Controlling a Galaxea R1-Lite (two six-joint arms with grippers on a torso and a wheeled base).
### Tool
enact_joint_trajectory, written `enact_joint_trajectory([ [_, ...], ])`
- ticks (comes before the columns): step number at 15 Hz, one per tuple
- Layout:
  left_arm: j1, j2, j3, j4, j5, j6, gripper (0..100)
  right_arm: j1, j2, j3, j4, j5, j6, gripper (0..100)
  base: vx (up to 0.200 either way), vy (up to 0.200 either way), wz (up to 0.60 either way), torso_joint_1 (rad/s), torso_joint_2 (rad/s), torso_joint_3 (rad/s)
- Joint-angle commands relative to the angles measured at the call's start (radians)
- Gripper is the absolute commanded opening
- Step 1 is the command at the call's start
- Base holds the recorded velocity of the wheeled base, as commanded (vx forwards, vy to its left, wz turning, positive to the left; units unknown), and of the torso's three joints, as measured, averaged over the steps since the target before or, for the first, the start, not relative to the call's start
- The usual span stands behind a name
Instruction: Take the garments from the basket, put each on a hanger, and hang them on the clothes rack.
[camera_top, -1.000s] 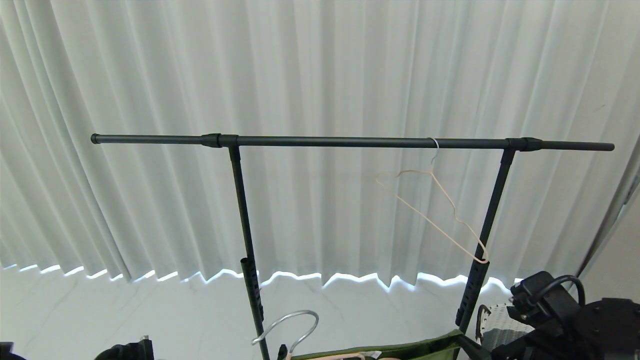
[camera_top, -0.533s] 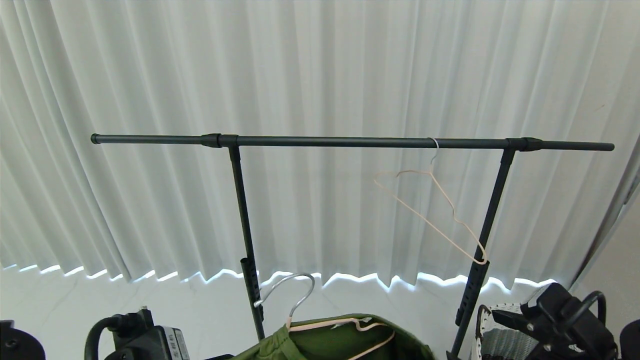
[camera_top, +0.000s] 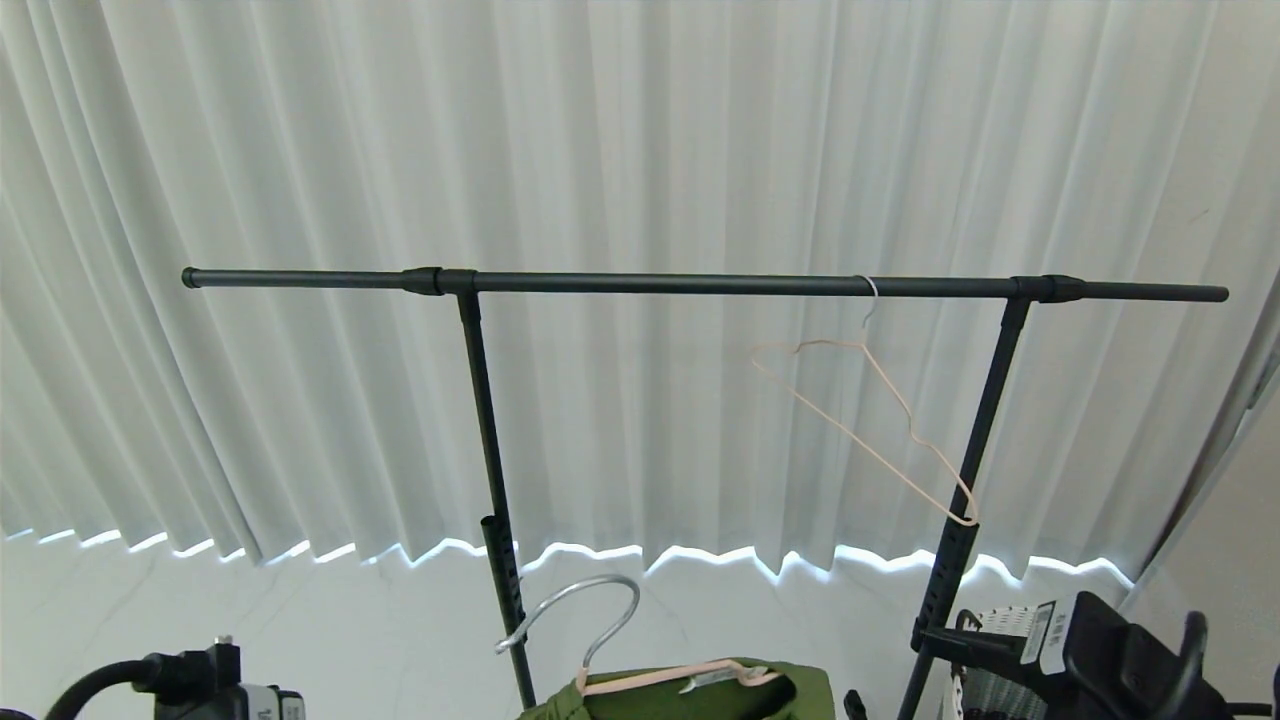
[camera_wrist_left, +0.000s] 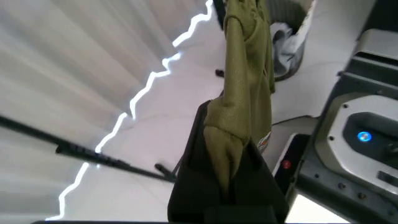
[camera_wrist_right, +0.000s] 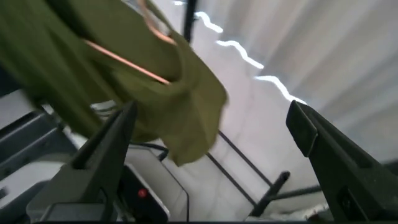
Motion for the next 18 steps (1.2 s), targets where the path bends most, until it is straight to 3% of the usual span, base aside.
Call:
enact_joint_trajectory([
  [1,0.001,-0.046,0.002,-0.001,-0.025,0.001,0,0.014,0.008,-0.083,0.053,0.074,-0.035,100,0.000,0.000,0.00,0.000,0.00,0.000],
  [5,-0.001,-0.109,0.007,-0.001,-0.102,0.007,0,0.017,0.083,-0.226,0.122,0.189,-0.125,100,0.000,0.000,0.00,0.000,0.00,0.000],
  [10,-0.001,-0.129,0.005,-0.001,-0.110,0.035,0,0.060,0.258,-0.365,0.123,0.295,-0.176,100,0.000,0.000,0.00,0.000,0.00,0.000],
  [16,-0.006,-0.130,0.001,-0.001,-0.110,0.053,0,0.089,0.303,-0.399,0.151,0.325,-0.179,100,0.000,0.000,0.00,0.000,0.00,0.000],
  [17,-0.006,-0.130,0.001,-0.001,-0.110,0.059,0,0.089,0.303,-0.399,0.151,0.325,-0.179,0,0.000,0.000,0.00,0.000,0.00,0.000],
  [18,-0.006,-0.130,0.001,-0.001,-0.110,0.062,0,0.089,0.303,-0.399,0.151,0.324,-0.179,0,0.000,0.000,0.00,0.000,0.00,0.000],
])
